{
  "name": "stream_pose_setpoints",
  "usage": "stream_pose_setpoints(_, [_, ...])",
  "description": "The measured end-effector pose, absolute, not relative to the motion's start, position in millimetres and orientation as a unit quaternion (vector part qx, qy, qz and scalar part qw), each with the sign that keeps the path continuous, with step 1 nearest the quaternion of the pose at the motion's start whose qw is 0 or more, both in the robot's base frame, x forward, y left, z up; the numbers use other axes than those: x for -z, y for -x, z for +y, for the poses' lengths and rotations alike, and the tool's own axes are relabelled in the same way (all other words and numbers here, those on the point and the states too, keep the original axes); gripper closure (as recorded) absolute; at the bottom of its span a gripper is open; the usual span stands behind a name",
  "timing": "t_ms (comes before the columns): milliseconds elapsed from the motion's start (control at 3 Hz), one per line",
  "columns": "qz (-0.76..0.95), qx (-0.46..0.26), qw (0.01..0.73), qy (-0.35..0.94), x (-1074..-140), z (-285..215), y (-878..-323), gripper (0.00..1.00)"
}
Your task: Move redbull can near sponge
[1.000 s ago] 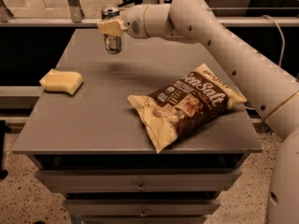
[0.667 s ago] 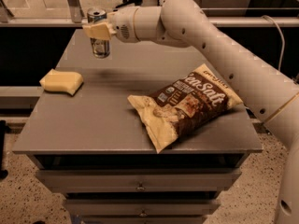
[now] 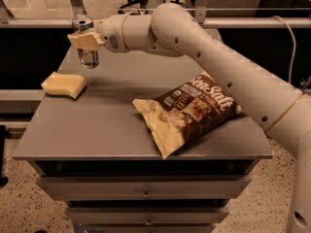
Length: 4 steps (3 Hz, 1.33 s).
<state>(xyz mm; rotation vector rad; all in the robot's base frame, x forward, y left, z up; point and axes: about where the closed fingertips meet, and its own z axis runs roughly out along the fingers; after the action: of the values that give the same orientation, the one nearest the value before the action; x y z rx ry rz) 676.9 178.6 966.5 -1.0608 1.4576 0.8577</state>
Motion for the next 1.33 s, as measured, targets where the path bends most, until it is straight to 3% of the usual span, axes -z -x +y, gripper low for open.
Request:
stream_pose_setpoints(1000, [0.629,-0.363,0.528,0.440,-929.2,193.1,-685.4,1.00])
stream_pose_setpoints(1333, [0.631,-0.372,0.521,0.437,-922.0,198.5,-684.5,0.80])
